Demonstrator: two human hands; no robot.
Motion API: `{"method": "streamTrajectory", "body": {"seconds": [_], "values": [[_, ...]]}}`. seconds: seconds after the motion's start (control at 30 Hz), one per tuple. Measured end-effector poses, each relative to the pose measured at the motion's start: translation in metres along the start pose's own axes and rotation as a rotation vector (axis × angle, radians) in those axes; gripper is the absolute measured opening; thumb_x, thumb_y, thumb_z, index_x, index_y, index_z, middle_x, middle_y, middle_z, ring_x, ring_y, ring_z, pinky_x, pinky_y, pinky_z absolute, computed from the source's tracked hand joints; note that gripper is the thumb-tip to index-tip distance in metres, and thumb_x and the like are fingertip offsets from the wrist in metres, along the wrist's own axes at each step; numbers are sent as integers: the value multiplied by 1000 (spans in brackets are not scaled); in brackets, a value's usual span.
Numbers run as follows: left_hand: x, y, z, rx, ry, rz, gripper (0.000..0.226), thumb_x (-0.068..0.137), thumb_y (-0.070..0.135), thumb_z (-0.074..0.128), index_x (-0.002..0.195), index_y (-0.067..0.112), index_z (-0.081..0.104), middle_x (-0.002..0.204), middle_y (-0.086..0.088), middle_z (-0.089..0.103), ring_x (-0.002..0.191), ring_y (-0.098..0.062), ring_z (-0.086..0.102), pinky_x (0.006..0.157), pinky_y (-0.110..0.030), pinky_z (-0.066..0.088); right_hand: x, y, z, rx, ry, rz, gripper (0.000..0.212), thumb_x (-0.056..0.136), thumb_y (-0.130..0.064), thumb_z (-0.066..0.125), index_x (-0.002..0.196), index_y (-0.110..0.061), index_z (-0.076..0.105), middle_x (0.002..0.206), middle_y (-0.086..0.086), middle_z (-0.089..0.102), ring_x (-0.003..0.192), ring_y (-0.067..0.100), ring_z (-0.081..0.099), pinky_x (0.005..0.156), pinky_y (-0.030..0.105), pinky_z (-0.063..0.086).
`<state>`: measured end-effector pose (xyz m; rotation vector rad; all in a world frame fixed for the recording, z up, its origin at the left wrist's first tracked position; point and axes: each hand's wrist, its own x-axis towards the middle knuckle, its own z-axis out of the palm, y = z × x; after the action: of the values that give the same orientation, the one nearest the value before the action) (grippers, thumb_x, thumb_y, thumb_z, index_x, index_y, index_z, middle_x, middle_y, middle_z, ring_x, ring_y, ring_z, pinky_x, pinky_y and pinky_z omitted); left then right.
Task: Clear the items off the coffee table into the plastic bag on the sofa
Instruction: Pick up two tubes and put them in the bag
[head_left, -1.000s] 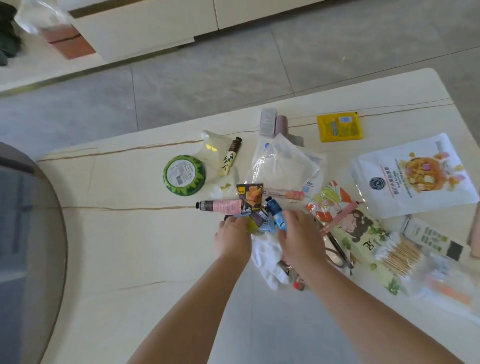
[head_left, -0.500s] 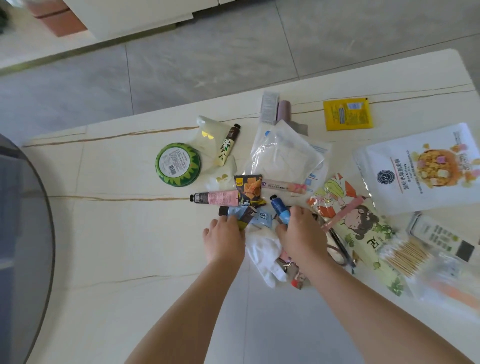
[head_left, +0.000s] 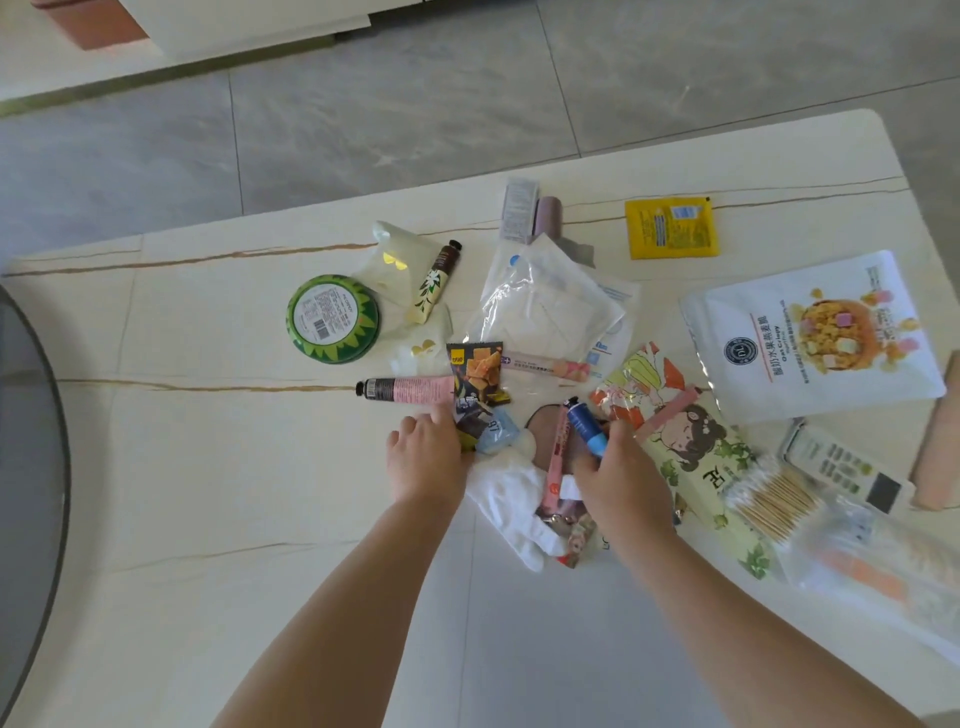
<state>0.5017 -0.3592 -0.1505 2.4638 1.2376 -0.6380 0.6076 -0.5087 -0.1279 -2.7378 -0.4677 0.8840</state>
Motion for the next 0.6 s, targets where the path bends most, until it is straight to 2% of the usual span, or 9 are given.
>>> {"method": "streamTrajectory", "body": {"seconds": [0.17, 0.23, 0.33, 0.43, 0.5, 0.6], "values": [[-17, -8, 9, -77, -100, -120, 37, 87, 41, 56, 113, 15, 55, 116, -6, 57, 114, -26, 48, 92, -35, 40, -15, 20, -3, 110, -11, 82, 31, 91, -21, 52, 118, -9, 40, 81, 4, 53, 64, 20, 51, 47, 27, 33], [-24, -12, 8, -127, -130, -160, 36, 88, 40, 54, 110, 12, 58, 116, -8, 54, 112, -28, 46, 91, -35, 41, -23, 25, -7, 188, -56, 92, 28, 90, -19, 54, 114, -8, 45, 84, 5, 55, 68, 22, 54, 53, 30, 40], [-37, -14, -4, -352, -151, -243, 33, 87, 33, 57, 107, 6, 60, 113, -14, 54, 103, -32, 52, 87, -36, 45, -40, 32, -15, 344, -124, 112, 25, 87, -14, 57, 111, -9, 51, 88, 9, 64, 70, 24, 62, 63, 35, 51], [-57, -12, -26, -549, -163, -269, 27, 87, 25, 59, 106, 6, 61, 102, -14, 62, 92, -32, 59, 76, -33, 47, -67, 32, -33, 525, -160, 160, 18, 88, -8, 55, 104, -17, 52, 80, 6, 65, 64, 18, 63, 66, 37, 56], [-74, -8, -45, -655, -168, -278, 21, 87, 22, 59, 104, 9, 60, 88, -9, 62, 81, -27, 58, 72, -31, 46, -88, 30, -49, 648, -177, 202, 20, 90, -7, 54, 105, -20, 51, 80, 6, 65, 69, 19, 66, 65, 35, 58], [-104, 5, -73, -868, -235, -274, 18, 87, 19, 58, 103, 13, 61, 77, -1, 58, 69, -16, 52, 67, -28, 45, -119, 31, -72, 770, -163, 258, 15, 90, -13, 58, 105, -14, 55, 79, 5, 66, 65, 13, 66, 54, 23, 53]]}}
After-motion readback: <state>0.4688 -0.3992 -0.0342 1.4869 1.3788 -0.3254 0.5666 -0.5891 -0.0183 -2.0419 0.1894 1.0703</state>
